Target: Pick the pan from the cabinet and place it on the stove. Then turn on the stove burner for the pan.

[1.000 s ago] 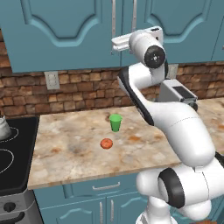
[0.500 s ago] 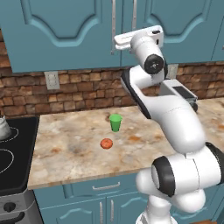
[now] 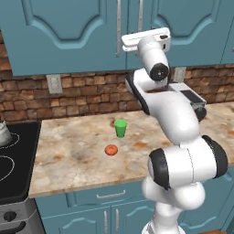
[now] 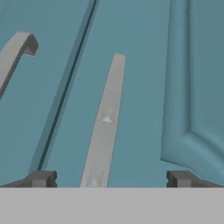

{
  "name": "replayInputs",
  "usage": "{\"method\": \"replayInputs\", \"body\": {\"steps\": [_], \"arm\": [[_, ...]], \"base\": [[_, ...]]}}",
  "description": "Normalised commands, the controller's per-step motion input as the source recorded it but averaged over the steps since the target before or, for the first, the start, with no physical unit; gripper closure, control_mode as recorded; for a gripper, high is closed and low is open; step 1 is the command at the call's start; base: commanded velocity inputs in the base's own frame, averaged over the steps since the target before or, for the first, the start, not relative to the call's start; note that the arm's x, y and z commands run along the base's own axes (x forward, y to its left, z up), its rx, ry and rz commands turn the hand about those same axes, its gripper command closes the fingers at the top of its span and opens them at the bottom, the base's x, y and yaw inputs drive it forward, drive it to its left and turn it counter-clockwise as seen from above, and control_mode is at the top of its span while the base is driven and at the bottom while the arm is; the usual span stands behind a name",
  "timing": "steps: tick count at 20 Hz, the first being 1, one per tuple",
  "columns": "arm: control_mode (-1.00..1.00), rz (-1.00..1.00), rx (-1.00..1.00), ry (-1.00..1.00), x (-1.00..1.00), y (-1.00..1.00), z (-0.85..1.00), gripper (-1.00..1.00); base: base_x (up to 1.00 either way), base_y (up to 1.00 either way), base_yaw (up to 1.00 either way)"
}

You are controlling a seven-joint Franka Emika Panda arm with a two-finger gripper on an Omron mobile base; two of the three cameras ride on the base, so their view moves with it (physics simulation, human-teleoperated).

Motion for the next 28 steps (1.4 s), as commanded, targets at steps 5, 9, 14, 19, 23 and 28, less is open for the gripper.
{"method": "replayInputs", "body": {"steps": [5,9,14,19,23,28], "arm": [[-1.00,0.00,0.02,-0.07,0.19,0.00,0.00,-1.00],[-1.00,0.00,0.00,-0.03,0.19,0.00,0.00,-1.00],[-1.00,0.00,0.00,-0.01,0.20,0.02,0.00,1.00],[-1.00,0.00,0.00,0.00,0.21,0.08,0.00,1.00],[-1.00,0.00,-0.02,0.03,0.01,0.03,-0.04,1.00],[-1.00,0.00,0.00,0.06,0.04,0.00,0.00,1.00]], "base": [[0.00,0.00,0.00],[0.00,0.00,0.00],[0.00,0.00,0.00],[0.00,0.00,0.00],[0.00,0.00,0.00],[0.00,0.00,0.00]]}}
